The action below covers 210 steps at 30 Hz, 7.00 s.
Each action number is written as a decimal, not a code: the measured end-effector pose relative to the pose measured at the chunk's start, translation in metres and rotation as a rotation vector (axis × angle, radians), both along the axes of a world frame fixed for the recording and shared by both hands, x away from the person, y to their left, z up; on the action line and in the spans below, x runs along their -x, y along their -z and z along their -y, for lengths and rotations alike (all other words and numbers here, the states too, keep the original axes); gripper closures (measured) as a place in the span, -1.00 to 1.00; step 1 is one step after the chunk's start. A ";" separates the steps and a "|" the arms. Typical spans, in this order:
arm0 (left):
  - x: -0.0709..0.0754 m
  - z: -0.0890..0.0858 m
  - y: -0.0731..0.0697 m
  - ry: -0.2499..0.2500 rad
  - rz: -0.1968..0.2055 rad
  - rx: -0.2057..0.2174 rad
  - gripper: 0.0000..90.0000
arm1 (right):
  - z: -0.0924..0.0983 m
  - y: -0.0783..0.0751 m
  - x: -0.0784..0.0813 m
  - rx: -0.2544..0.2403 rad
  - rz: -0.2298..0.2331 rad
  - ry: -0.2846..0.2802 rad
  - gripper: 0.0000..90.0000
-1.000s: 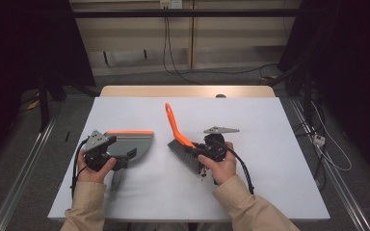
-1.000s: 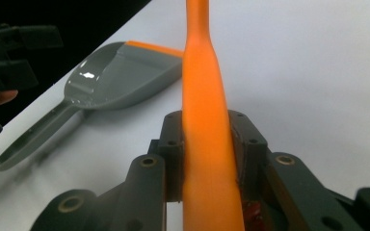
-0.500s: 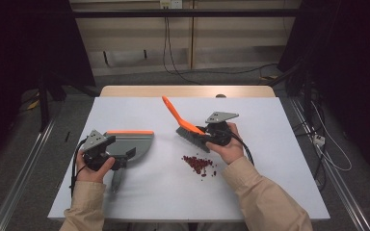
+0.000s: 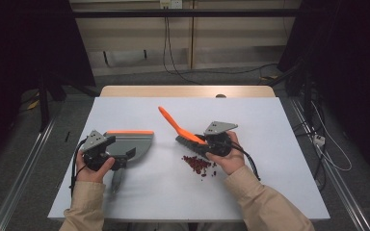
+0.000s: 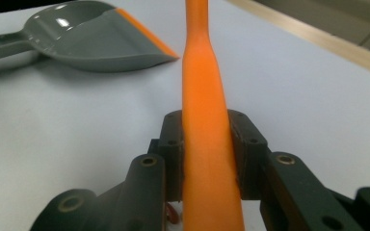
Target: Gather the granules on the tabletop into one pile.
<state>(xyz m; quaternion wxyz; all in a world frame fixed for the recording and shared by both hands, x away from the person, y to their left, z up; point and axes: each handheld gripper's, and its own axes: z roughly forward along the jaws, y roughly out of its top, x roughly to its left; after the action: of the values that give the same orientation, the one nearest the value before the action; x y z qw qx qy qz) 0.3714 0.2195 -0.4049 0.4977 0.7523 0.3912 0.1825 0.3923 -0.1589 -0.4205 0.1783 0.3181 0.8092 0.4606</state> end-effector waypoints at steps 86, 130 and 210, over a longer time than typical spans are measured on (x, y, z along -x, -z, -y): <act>0.004 0.004 -0.002 0.022 0.005 0.007 -0.87 | -0.023 0.024 0.085 -0.183 0.113 0.454 0.57; 0.004 0.002 0.000 0.016 -0.005 0.008 -0.87 | -0.019 0.026 0.074 -0.170 0.081 0.047 0.57; 0.005 0.005 0.000 0.023 -0.010 0.006 -0.86 | -0.016 0.031 0.066 -0.173 0.207 0.114 0.57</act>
<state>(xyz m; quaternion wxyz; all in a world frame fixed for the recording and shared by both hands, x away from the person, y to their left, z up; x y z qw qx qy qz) 0.3663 0.2146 -0.4045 0.4999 0.7562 0.3856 0.1718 0.3265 -0.1428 -0.4514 0.2587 0.3284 0.7245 0.5481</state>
